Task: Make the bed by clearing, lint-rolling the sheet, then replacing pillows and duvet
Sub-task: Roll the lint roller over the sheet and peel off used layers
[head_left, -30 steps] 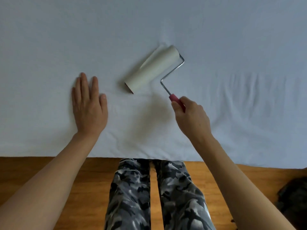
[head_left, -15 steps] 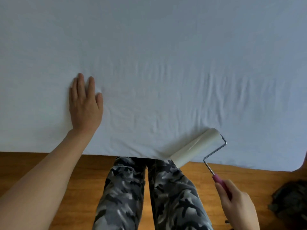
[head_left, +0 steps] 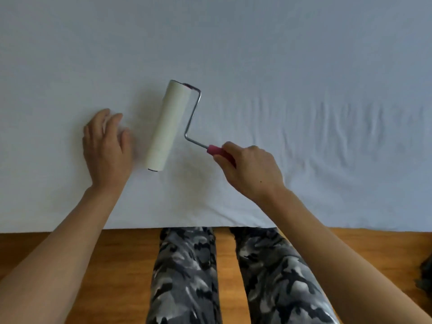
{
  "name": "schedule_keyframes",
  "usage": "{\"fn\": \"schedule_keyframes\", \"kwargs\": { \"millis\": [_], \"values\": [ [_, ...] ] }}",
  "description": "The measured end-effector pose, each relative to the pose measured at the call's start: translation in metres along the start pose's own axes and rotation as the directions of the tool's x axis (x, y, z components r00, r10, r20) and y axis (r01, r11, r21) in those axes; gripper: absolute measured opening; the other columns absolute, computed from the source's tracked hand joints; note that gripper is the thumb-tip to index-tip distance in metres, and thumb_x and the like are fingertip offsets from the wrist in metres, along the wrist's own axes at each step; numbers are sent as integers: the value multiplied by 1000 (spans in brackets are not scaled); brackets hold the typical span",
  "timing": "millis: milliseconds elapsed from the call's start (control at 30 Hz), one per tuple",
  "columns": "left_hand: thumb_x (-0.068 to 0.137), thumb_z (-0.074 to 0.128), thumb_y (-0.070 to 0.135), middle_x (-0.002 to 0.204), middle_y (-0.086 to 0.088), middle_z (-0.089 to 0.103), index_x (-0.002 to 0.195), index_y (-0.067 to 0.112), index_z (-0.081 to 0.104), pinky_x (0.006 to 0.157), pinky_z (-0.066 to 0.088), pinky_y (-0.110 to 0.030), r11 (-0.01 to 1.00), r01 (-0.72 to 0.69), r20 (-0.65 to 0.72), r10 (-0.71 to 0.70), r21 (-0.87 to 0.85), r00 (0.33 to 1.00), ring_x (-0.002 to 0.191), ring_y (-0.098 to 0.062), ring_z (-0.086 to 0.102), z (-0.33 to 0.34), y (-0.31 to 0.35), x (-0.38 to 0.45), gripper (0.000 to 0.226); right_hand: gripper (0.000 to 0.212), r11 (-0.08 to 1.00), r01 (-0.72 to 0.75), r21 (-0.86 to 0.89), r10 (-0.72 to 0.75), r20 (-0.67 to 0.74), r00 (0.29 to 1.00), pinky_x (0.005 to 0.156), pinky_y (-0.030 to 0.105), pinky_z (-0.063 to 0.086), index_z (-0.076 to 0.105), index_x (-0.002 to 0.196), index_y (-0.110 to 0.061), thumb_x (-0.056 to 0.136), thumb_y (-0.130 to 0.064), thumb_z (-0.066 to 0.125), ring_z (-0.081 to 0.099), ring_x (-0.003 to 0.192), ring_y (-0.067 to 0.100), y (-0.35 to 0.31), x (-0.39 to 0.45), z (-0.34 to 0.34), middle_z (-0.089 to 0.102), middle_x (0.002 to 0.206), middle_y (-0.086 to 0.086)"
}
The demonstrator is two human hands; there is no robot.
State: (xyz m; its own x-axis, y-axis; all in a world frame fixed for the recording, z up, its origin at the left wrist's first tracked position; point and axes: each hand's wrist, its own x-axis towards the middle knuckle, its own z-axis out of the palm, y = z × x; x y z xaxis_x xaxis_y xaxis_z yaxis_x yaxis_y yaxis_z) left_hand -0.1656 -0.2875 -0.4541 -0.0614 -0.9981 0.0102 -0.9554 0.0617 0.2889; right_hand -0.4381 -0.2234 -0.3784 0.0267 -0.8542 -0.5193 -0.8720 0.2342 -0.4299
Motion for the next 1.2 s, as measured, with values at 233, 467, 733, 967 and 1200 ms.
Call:
{"fn": "schedule_keyframes", "kwargs": {
  "millis": [233, 467, 733, 967, 1200],
  "values": [
    [99, 48, 15, 151, -24, 34, 137, 3, 46, 107, 33, -54, 991, -111, 163, 97, 81, 982, 135, -44, 33, -5, -45, -6, 40, 32, 995, -70, 65, 63, 100, 993, 48, 29, 29, 53, 92, -19, 99, -47, 39, 47, 55, 19, -40, 36, 28, 49, 62, -4],
    [104, 37, 22, 155, -23, 28, 142, 5, 40, 114, 23, -48, 995, -72, 137, 62, 68, 989, 141, -41, 26, 5, -43, -11, 42, 24, 985, -168, 24, 165, 99, 981, 48, 27, 34, 54, 87, -24, 96, -46, 47, 50, 53, 17, 33, -26, 24, 52, 57, -4],
    [103, 36, 17, 155, -24, 27, 142, 3, 42, 117, 17, -43, 999, -27, 99, 25, 27, 995, 142, -42, 24, 3, -18, -27, 42, 15, 900, -407, -156, 423, 89, 902, 44, 29, 43, 63, 94, -29, 91, -42, 56, 53, 47, 7, 164, -162, -15, 57, 55, -12],
    [104, 38, 17, 157, -19, 25, 143, 4, 41, 119, 13, -37, 999, 13, 89, -10, -33, 996, 145, -36, 21, 8, 43, -97, 42, 38, 918, -353, -180, 362, 19, 932, 42, 26, 37, 66, 91, -24, 84, -54, 43, 50, 47, 4, 202, -206, -26, 53, 53, -17],
    [103, 33, 24, 160, -11, 23, 144, 12, 42, 118, 15, -37, 905, 414, -47, -420, -99, 906, 147, -30, 17, 2, 23, -142, 44, 32, 994, -62, -92, 68, 53, 996, 53, 33, 46, 64, 96, -30, 93, -55, 43, 62, 60, 23, 124, -156, 2, 62, 62, -8]
  ]
}}
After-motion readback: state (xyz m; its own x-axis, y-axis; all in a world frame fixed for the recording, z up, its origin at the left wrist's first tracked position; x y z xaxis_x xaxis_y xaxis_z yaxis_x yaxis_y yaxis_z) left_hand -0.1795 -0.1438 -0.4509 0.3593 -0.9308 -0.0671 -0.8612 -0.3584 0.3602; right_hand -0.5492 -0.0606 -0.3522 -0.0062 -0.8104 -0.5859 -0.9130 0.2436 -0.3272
